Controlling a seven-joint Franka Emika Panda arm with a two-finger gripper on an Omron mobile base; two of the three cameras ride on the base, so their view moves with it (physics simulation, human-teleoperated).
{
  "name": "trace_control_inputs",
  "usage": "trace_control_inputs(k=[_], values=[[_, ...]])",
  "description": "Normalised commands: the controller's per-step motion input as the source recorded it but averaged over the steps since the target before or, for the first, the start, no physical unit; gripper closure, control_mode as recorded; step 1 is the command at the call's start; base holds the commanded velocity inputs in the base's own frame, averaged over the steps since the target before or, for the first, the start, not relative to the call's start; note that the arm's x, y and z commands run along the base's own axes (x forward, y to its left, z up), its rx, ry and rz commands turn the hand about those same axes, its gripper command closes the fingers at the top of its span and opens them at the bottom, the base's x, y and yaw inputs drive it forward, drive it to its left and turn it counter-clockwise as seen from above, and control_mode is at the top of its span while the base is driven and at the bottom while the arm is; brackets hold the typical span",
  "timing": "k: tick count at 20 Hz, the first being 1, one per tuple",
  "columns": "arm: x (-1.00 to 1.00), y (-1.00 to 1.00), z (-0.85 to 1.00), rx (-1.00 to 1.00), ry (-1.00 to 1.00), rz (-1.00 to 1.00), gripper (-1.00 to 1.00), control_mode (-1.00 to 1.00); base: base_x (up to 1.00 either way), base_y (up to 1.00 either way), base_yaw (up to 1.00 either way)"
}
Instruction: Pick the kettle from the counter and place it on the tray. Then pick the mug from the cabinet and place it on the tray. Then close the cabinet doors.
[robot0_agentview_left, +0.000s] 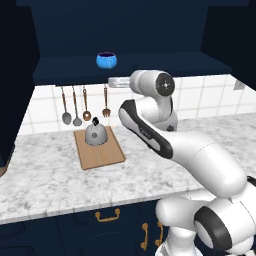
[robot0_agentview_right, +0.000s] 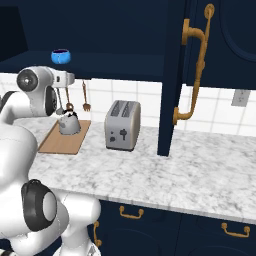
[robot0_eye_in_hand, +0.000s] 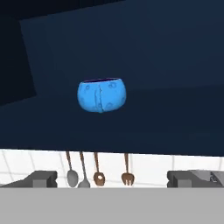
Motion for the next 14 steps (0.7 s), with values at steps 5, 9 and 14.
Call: trace_control_inputs(k=[5,9,14], values=[[0.0,0.0,0.0,0.0,0.0,0.0,-1.0,-1.0,0.0,0.0,0.0],[-0.01,0.0,0.15,0.0,-0.04,0.0,-1.0,-1.0,0.0,0.0,0.0],[0.06,0.02,0.33,-0.01,-0.04,0.0,-1.0,-1.0,0.0,0.0,0.0]])
